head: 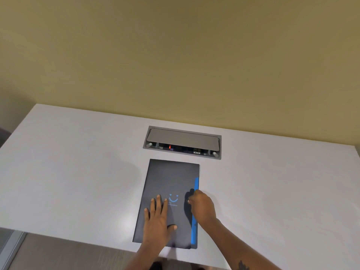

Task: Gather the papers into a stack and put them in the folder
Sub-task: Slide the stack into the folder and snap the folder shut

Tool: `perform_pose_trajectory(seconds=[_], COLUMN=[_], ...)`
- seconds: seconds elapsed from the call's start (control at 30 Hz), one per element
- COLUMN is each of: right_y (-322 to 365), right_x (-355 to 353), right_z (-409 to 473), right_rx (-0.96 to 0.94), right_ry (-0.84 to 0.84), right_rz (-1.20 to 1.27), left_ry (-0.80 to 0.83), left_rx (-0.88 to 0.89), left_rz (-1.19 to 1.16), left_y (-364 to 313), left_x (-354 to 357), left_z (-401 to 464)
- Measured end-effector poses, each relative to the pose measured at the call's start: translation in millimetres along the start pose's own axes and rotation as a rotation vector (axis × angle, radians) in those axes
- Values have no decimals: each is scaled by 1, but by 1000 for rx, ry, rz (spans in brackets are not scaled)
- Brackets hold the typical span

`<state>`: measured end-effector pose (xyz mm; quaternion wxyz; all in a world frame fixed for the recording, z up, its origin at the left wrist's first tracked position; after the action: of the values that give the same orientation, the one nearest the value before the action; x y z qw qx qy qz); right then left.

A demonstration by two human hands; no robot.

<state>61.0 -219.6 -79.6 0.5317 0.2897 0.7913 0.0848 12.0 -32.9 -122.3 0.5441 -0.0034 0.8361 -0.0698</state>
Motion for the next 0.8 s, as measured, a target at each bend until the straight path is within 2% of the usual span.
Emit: perform_pose_trajectory(seconds=[0.13, 0.5, 0.8], right_y=[-4, -10, -7], right_x=[11, 19, 22], right_z=[7, 16, 26], right_rx=[66, 95, 110], right_ry=[11, -43, -25], right_rz=[28, 43, 23], left_ry=[13, 12, 20], left_rx=[-2, 0, 0], left_rz=[0, -16, -35], left_y=[0, 2, 2], left_x=[2, 5, 3], left_z=[1, 2, 2])
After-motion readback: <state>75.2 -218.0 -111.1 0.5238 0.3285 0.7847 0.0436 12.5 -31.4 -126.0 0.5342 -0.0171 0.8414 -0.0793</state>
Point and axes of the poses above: each hand's wrist, its own z-axis towards the middle knuckle, its own x-axis out of the palm, y = z × x, the point moved 8 cm from there along z, towards the middle knuckle, and after that the axes turned 7 degrees about -y, right-handed, at the moved point
